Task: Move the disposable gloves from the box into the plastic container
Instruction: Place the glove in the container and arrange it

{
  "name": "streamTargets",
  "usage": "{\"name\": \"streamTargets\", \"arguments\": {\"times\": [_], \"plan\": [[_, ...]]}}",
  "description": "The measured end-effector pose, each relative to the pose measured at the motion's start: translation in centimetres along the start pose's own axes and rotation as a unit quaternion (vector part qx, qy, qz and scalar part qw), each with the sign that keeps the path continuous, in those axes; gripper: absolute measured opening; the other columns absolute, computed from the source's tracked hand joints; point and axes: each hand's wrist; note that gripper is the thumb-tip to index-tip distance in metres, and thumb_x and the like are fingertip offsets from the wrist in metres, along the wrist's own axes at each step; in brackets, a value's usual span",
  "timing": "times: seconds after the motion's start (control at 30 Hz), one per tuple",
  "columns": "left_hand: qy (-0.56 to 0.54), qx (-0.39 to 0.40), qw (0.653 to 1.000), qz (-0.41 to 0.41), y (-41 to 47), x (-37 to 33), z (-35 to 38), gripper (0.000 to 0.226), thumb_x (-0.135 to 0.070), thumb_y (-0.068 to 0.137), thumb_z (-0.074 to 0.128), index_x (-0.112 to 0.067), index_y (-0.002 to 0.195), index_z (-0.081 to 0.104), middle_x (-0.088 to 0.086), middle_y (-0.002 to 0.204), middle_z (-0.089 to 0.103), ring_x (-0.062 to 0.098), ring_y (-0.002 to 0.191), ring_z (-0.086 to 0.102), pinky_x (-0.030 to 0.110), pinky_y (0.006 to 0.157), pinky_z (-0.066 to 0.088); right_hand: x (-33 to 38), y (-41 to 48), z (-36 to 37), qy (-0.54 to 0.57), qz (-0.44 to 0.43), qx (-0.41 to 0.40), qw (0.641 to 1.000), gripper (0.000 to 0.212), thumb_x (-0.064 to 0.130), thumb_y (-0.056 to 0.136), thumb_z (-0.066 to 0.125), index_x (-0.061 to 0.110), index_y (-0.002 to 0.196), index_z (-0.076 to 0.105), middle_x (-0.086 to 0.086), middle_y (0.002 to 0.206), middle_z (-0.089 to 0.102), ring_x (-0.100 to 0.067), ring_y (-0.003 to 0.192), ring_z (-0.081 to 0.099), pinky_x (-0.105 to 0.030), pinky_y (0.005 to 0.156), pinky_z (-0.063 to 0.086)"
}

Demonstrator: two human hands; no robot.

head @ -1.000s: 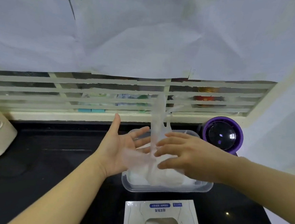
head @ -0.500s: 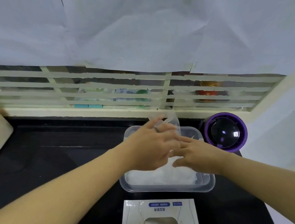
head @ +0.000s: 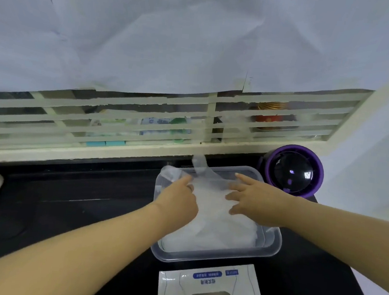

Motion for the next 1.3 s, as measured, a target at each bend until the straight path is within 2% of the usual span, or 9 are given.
{"name": "streamTargets", "arguments": {"times": [0.17, 0.3, 0.43, 0.57, 0.73, 0.8, 0.9, 1.07, 1.3], "plan": [[-0.148, 0.051, 0.987, -0.020, -0.4, -1.2, 0.3, 0.010, -0.009, 0.096, 0.049, -0.015, 0.088, 0.052, 0.004, 0.101, 0.061, 0.023, 0.090, 0.049, 0.038, 0.102, 0.028, 0.7, 0.4, -1.1, 0.081, 0.053, 0.052, 0.994, 0.048, 0.007, 0.095, 0.047, 0.021, 0.140, 0.047, -0.004, 0.145, 0.046, -0.024, 0.140, 0.030, -0.045, 0.121, 0.006], [-0.295, 0.066, 0.953, -0.024, -1.2, -0.6, 0.3, 0.020, -0.022, 0.094, 0.048, -0.014, 0.106, 0.062, 0.003, 0.109, 0.062, 0.023, 0.099, 0.054, 0.036, 0.101, 0.034, 1.9, 1.2, -2.9, 0.282, 0.122, -0.062, 0.950, 0.043, 0.014, 0.098, 0.044, 0.024, 0.140, 0.048, 0.001, 0.145, 0.046, -0.019, 0.131, 0.043, -0.038, 0.109, 0.037], [-0.488, 0.027, 0.872, -0.040, -2.1, 1.7, -0.9, 0.037, -0.022, 0.093, 0.051, -0.024, 0.129, 0.058, -0.003, 0.129, 0.058, 0.019, 0.113, 0.057, 0.036, 0.097, 0.048, 4.6, 2.7, -2.4, 0.304, 0.104, -0.065, 0.945, 0.058, 0.036, 0.094, 0.057, 0.023, 0.145, 0.035, -0.002, 0.153, 0.029, -0.022, 0.137, 0.031, -0.039, 0.111, 0.032], [-0.464, -0.019, 0.878, -0.111, 0.1, 0.1, -0.5, 0.043, -0.022, 0.097, 0.052, -0.016, 0.139, 0.044, 0.005, 0.136, 0.043, 0.026, 0.111, 0.056, 0.039, 0.090, 0.049, 5.9, 3.8, -0.3, 0.276, 0.113, -0.019, 0.954, 0.076, 0.044, 0.090, 0.060, 0.019, 0.150, 0.022, -0.008, 0.157, 0.017, -0.027, 0.139, 0.022, -0.043, 0.112, 0.030], [-0.484, 0.034, 0.865, -0.128, 3.0, -2.4, 1.7, 0.065, -0.029, 0.093, 0.060, -0.018, 0.147, 0.026, 0.010, 0.142, 0.031, 0.028, 0.117, 0.051, 0.035, 0.091, 0.047, 5.6, 3.6, -0.2, 0.409, 0.162, 0.027, 0.898, 0.070, 0.042, 0.095, 0.052, 0.020, 0.152, 0.018, -0.007, 0.156, 0.021, -0.026, 0.139, 0.026, -0.042, 0.112, 0.030], [-0.495, 0.028, 0.862, -0.103, 3.2, -2.5, 2.1, 0.072, -0.033, 0.091, 0.063, -0.022, 0.149, 0.023, 0.008, 0.139, 0.033, 0.028, 0.120, 0.047, 0.035, 0.096, 0.041, 4.7, 3.4, -0.8, 0.429, 0.170, -0.022, 0.887, 0.049, 0.025, 0.100, 0.044, 0.022, 0.148, 0.031, -0.005, 0.150, 0.032, -0.023, 0.132, 0.036, -0.038, 0.107, 0.036], [-0.499, 0.027, 0.864, -0.062, 3.3, -2.6, 2.4, 0.075, -0.033, 0.088, 0.066, -0.023, 0.149, 0.024, 0.006, 0.139, 0.033, 0.028, 0.123, 0.044, 0.035, 0.102, 0.035, 3.9, 3.2, -0.7, 0.394, 0.156, -0.045, 0.905, 0.049, 0.006, 0.095, 0.044, 0.020, 0.143, 0.040, -0.005, 0.152, 0.028, -0.023, 0.135, 0.031, -0.037, 0.108, 0.036], [-0.534, 0.009, 0.844, -0.055, 3.5, -2.0, 2.9, 0.081, -0.034, 0.085, 0.070, -0.026, 0.150, 0.023, 0.003, 0.145, 0.037, 0.026, 0.132, 0.039, 0.035, 0.109, 0.032, 4.1, 3.4, 1.3, 0.345, 0.134, 0.021, 0.929, 0.091, 0.034, 0.085, 0.069, 0.017, 0.152, 0.011, -0.006, 0.161, -0.002, -0.025, 0.147, 0.003, -0.038, 0.119, 0.016], [-0.548, 0.047, 0.827, -0.118, 3.4, -1.9, 2.4, 0.100, -0.046, 0.090, 0.061, -0.021, 0.154, -0.012, 0.010, 0.162, 0.004, 0.032, 0.143, 0.023, 0.040, 0.109, 0.037, 4.7, 3.4, 1.5, 0.392, 0.164, 0.078, 0.902, 0.106, 0.057, 0.084, 0.060, 0.018, 0.152, -0.012, -0.005, 0.160, -0.016, -0.027, 0.147, -0.010, -0.050, 0.118, 0.011]]}}
Point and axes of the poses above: each hand's wrist, its own y-axis towards the middle knuckle, its own z-axis out of the palm, x = y × z
